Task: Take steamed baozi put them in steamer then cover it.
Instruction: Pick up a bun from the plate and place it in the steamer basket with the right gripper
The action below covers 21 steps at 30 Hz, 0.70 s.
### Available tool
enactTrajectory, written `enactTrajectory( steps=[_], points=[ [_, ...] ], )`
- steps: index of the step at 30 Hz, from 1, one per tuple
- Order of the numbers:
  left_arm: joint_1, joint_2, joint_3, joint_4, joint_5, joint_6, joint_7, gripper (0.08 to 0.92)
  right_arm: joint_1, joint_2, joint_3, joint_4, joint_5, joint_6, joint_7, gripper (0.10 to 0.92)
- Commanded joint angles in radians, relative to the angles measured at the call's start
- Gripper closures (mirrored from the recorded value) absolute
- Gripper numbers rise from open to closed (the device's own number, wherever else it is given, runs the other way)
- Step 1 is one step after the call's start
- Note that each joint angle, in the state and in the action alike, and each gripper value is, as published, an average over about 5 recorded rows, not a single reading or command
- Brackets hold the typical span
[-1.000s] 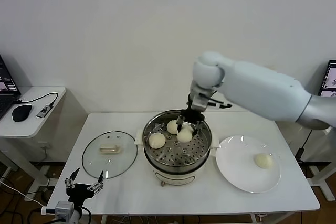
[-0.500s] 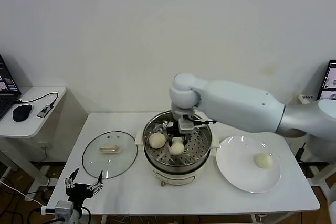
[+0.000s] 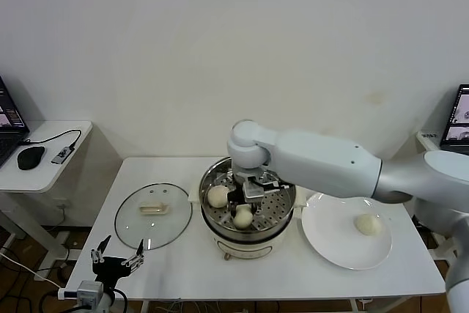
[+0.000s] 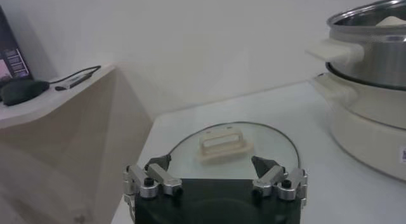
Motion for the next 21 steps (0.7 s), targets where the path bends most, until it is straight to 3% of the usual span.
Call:
enactTrajectory(
  steps=[1,4,12,21],
  points=[
    [0.0,0.001,0.001,0.002,0.002,0.001,0.003,0.177,-0.01,-0.002,-0.002,0.01,-0.007,-0.024,0.006,0.511],
    [0.0,0.001,0.003,0.002,0.004,0.002,0.005,0.177,0.006,-0.013,0.005,0.014,0.016,-0.051,0.009,0.464],
    [-0.002,0.002,0.009,-0.004,0.007,0.004,0.01,0.177,0.102,-0.08,0.069,0.037,0.142,-0.099,-0.01,0.244],
    [-0.002,0.017,0.019,-0.001,0.007,0.005,0.014,0.177,0.248,-0.335,0.066,0.107,0.365,-0.307,-0.007,0.203]
  ],
)
